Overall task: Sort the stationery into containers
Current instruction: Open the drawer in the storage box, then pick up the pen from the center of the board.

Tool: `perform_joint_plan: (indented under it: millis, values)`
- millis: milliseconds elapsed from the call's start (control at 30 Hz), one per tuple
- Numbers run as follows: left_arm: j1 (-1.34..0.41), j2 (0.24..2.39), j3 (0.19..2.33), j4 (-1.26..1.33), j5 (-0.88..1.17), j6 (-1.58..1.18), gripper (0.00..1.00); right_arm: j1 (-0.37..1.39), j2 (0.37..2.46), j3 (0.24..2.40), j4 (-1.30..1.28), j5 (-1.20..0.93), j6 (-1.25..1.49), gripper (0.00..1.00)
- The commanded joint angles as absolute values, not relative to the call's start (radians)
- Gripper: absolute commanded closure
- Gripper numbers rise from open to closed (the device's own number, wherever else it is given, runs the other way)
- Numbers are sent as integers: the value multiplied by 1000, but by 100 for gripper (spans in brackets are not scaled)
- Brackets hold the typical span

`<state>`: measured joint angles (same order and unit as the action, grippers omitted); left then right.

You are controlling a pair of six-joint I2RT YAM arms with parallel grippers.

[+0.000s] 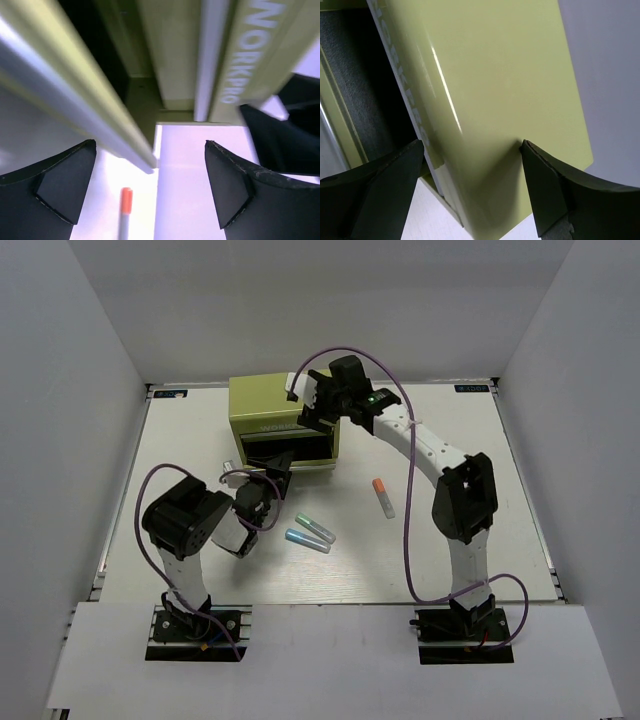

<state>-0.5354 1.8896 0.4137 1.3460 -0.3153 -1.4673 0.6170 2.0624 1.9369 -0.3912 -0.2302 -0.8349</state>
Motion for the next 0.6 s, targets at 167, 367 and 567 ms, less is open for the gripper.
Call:
perform_joint_plan:
  millis: [167,367,567]
  values:
    - [-529,1689,371,1231,-99,-1421,0,603,1859,1657,-371,-193,-836,15]
    - [-538,1404,382,694,37,-1171,0,607,1636,1453,-293,-199,-821,10]
    - [-529,1181,370,326,46,-1074,0,592,1507,1272,-247,-135,-639,10]
